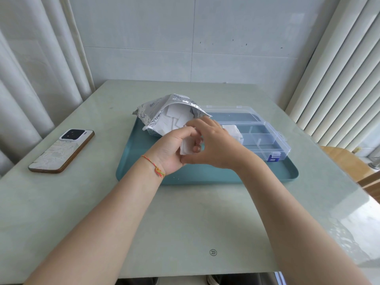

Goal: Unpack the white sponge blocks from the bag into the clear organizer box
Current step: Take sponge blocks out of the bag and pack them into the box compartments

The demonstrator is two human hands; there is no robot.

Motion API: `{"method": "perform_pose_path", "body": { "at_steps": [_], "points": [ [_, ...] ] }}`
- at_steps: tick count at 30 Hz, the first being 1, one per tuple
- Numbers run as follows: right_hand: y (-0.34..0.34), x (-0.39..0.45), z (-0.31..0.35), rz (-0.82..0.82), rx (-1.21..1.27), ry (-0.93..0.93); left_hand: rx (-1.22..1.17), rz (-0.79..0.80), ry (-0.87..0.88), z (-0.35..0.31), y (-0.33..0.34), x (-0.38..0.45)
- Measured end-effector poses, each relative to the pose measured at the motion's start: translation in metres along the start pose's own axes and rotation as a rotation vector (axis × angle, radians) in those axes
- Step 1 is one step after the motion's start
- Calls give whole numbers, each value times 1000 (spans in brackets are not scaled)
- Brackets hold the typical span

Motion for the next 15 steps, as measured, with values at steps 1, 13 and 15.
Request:
{"method": "perform_pose_path", "body": {
  "at_steps": [1, 13, 15],
  "points": [
    [0, 0, 0, -5, -2, -2, 12, -13, -2, 1, -2, 0],
    [2, 0, 3, 4, 55, -62, -24, -5, -42, 7, -4, 2],
    [2, 0, 3, 12, 43, -50, -27, 14, -27, 6, -1, 2]
  ]
}}
Point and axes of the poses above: each hand's wrist, its own x-axis towards the middle knuckle, its own y-axis out of the palm, z = x × y, the point moved 10 cm from there along x, towards the middle knuckle, and after that the axes turned 10 degrees about y, right-handed, at the moved point
